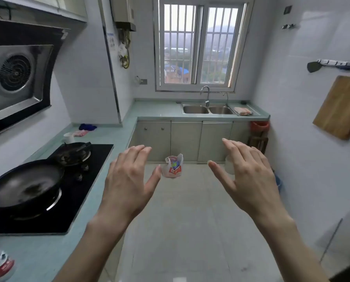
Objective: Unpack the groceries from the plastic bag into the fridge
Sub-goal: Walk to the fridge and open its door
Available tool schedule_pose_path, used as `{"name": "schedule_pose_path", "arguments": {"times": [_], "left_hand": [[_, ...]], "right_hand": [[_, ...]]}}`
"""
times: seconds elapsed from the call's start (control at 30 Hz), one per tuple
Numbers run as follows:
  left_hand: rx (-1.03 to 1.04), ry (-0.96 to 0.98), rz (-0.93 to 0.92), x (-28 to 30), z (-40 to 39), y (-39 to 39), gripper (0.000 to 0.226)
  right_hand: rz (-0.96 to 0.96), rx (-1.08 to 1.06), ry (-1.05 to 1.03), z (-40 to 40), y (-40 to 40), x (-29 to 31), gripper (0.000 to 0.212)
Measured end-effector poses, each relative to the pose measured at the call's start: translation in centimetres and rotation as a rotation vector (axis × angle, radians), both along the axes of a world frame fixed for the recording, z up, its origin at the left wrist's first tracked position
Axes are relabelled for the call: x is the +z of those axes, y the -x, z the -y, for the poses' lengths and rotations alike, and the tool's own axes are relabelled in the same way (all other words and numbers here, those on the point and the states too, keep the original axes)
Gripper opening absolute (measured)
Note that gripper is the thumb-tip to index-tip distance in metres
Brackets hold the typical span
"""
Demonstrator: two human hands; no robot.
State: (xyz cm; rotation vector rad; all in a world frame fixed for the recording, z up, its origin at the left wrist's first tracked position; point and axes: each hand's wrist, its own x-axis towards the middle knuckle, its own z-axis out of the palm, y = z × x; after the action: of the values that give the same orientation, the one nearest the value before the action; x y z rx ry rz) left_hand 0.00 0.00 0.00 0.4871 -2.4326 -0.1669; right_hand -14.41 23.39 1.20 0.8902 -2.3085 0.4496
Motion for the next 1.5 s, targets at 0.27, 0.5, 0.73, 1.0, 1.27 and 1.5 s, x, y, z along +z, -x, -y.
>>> {"name": "schedule_pose_path", "arguments": {"times": [0.27,0.5,0.73,1.0,1.27,1.5], "left_hand": [[-0.006,0.021,-0.015,-1.5,3.2,8.5,0.057],[0.005,0.069,-0.007,-1.1,5.5,18.8,0.059],[0.034,0.075,0.021,-1.4,7.7,27.6,0.057],[0.021,0.065,0.017,-1.9,10.4,35.7,0.056],[-0.061,0.072,0.003,-3.1,14.7,45.3,0.056],[-0.167,0.078,0.018,-2.5,20.6,55.8,0.054]], "right_hand": [[0.002,0.011,-0.077,3.3,7.9,-2.4,0.070],[0.034,0.017,-0.056,6.3,17.4,-3.3,0.068],[0.043,0.032,-0.058,9.0,26.2,-3.8,0.067],[0.039,0.027,-0.063,12.0,34.4,-4.2,0.068],[0.045,-0.035,-0.082,15.8,42.5,-4.6,0.069],[0.048,-0.122,-0.063,20.9,50.9,-3.6,0.069]]}}
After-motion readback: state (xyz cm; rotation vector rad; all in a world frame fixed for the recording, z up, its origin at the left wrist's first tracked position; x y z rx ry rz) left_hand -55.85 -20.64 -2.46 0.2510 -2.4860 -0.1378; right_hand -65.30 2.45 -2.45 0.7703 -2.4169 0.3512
